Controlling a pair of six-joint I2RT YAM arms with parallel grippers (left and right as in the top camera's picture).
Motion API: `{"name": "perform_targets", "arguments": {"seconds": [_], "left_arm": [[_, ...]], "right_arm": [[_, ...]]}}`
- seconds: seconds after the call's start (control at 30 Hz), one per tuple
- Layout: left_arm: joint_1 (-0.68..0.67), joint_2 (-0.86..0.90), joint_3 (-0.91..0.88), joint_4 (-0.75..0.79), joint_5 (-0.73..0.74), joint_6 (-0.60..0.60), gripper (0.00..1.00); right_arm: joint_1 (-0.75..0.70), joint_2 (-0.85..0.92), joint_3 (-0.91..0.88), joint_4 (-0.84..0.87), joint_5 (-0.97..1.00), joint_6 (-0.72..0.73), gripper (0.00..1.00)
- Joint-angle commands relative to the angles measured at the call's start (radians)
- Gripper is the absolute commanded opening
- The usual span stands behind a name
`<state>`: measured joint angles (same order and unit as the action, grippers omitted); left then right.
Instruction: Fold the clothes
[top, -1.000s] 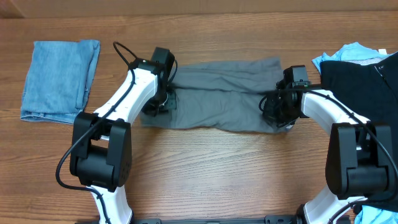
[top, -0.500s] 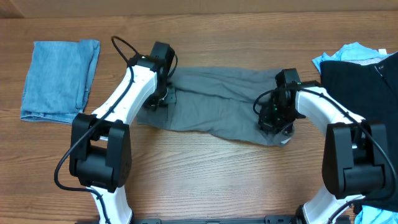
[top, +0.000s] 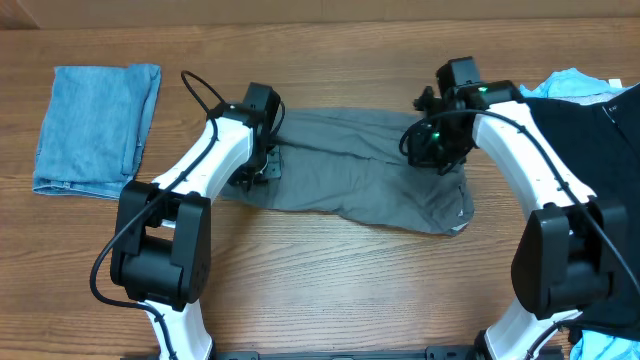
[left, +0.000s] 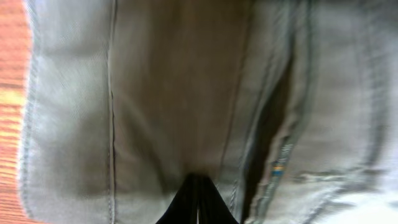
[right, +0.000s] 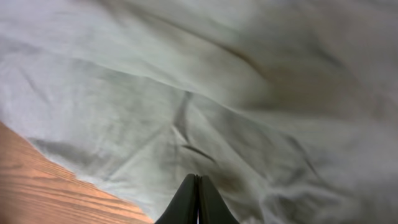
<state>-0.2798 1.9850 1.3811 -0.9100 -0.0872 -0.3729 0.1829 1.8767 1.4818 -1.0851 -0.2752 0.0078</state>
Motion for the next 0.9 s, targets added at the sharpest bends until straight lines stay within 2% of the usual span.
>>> {"name": "perform_targets", "arguments": {"seconds": [0.0, 0.2, 0.33, 0.63, 0.7, 0.87], "left_arm": [[0.001, -0.028, -0.051, 0.038, -0.02, -0.035, 0.04], [0.0, -0.028, -0.051, 0.037, -0.02, -0.035, 0.04], [0.001, -0.028, -0.051, 0.035, -0.02, -0.035, 0.04], [0.001, -0.028, -0.051, 0.032, -0.02, -0.035, 0.04], [0.001, -0.028, -0.051, 0.027, -0.02, -0.035, 0.04], [0.001, -0.028, -0.051, 0.013, -0.02, -0.035, 0.04]], "right_arm": [[0.082, -0.009, 0.016, 0.064, -0.018, -0.143, 0.04], [0.226, 0.001, 0.01, 0.225, 0.014, -0.272, 0.04], [0.284, 0.038, 0.009, 0.282, 0.089, -0.277, 0.04], [0.315, 0.21, 0.009, 0.367, 0.108, -0.281, 0.04], [0.315, 0.225, 0.009, 0.427, 0.181, -0.264, 0.04], [0.311, 0.224, 0.027, 0.627, 0.594, -0.147, 0.04]]}}
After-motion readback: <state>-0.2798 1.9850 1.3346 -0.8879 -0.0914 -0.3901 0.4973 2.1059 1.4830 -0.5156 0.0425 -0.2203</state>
